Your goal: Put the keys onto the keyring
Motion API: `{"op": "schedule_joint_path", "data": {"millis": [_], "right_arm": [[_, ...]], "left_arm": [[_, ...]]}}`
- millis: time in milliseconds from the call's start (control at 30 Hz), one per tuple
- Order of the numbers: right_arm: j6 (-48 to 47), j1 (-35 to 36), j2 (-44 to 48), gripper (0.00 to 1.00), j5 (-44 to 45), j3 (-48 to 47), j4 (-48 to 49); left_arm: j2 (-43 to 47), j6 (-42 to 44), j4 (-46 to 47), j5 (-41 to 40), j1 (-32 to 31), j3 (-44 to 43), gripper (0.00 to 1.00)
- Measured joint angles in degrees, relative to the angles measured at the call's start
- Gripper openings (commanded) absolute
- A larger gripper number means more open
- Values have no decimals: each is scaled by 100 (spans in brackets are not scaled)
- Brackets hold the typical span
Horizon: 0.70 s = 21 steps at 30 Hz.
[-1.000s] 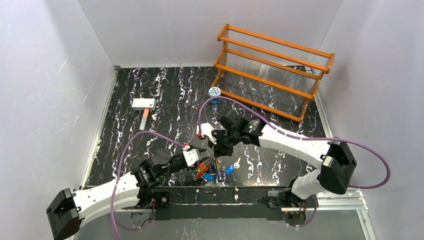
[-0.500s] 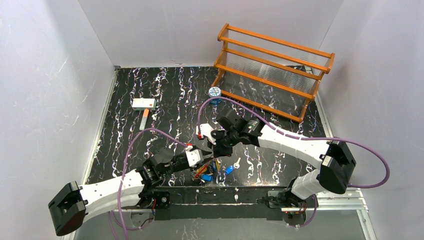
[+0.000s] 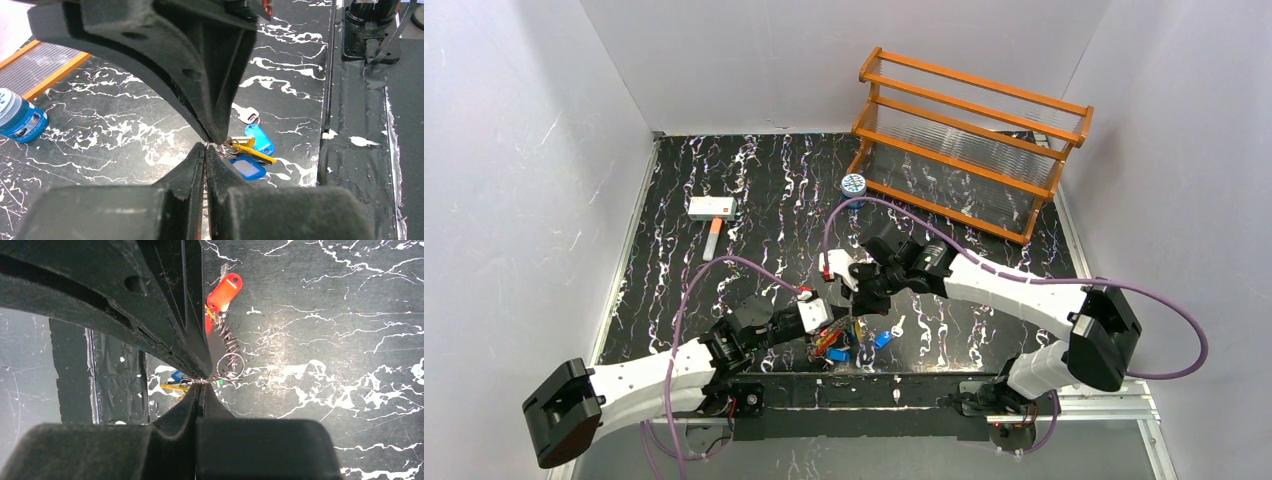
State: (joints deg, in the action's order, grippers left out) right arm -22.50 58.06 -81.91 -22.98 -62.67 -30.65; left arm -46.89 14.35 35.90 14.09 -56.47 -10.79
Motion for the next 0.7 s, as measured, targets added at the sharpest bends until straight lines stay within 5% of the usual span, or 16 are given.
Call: {"op": "schedule_joint_path", "data": {"millis": [100,200,367,600,700], "right_arm": [[85,2,153,44,17,170,214],[269,-48,420,58,17,407,658],[597,-273,1019,56,35,981,1495],[1003,-433,1574,35,-479,1764,2664],[1209,-435,1578,34,-769,1904,3136]], "left_arm": [[20,-44,7,-13,0,0,0],[120,-238,96,-107,0,114,0],[595,-787,811,-385,0,752,0],[964,-1475,2057,-726,0,1027,0],[1025,-1617,2599,-776,0,1025,0]]}}
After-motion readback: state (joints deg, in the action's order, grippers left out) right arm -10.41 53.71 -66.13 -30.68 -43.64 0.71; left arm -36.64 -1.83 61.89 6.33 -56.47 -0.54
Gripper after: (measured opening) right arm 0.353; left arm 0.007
